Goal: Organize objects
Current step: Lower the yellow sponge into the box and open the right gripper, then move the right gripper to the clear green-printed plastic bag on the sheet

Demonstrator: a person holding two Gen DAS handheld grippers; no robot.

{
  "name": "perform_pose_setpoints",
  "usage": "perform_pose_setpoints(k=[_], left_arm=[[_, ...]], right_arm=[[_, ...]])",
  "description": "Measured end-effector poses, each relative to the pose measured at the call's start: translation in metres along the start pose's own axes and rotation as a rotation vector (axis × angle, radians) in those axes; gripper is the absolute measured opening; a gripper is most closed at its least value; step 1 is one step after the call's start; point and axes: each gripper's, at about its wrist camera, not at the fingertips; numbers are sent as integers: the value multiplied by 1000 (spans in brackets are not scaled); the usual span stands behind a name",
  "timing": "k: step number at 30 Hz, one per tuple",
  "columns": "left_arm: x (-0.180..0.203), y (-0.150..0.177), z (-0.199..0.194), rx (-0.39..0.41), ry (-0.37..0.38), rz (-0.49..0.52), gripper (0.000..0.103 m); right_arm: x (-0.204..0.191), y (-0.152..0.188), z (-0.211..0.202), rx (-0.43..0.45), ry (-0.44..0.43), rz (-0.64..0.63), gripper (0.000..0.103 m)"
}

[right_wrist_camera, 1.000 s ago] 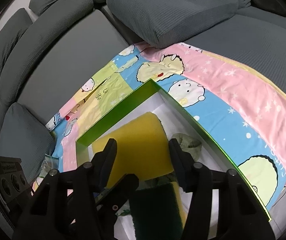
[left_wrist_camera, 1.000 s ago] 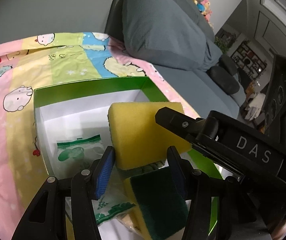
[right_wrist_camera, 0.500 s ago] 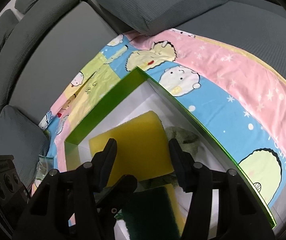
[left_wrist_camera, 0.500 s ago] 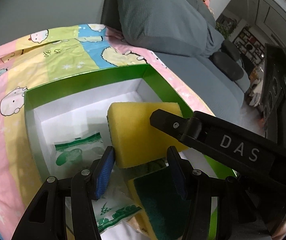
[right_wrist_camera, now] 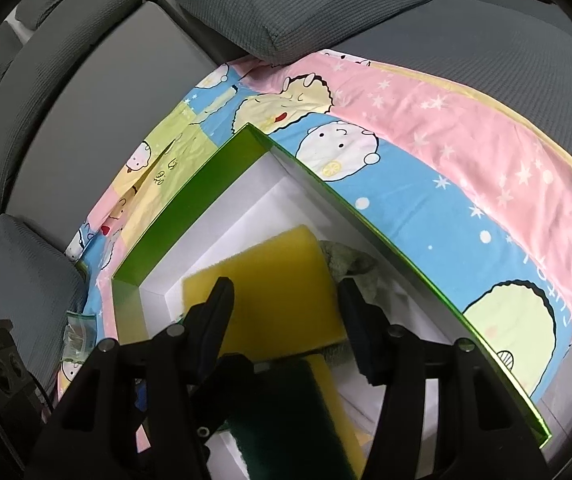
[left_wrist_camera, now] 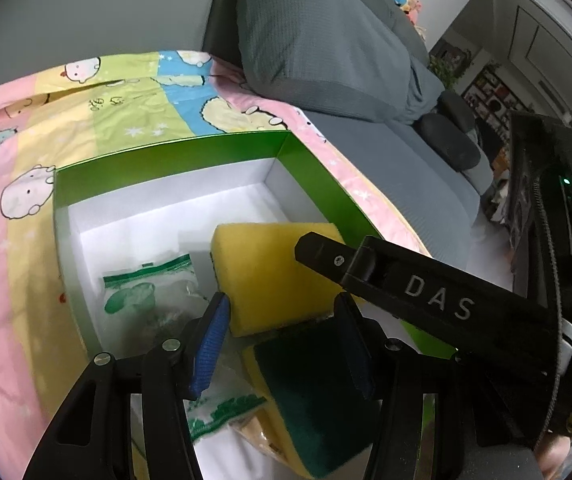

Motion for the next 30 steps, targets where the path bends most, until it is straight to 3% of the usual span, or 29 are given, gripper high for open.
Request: perform_pose_setpoints(k=[10,19,22,25,27,30], left_arm=[[-10,4,-41,86,-2,-56,55],[-28,14,-88,184,-58,-63,55],[-44,15,-105,219,-98,-92,64],[-66,21,-126,267,-121,-137,65],[-83,26,-139,291,-148,-171,75],[-109,32,-154,348,-219,-229,77]], right_arm=[[1,9,-20,60,45,-39,55],[-18,17,-42,140,27,-101,72],[-27,19,-44,159,4,-115,76],[-39,19,-46,174,8,-151,80],[-48,21,-46,182,8,-173,82],[-63,24,-47,195,5,-201,85]])
Point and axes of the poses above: each gripper's, at about its wrist camera, not at the fingertips, and z roughly the way its jaws point, x to its right, y to its underside, and after that the axes turned 15 degrees about -z, right-handed
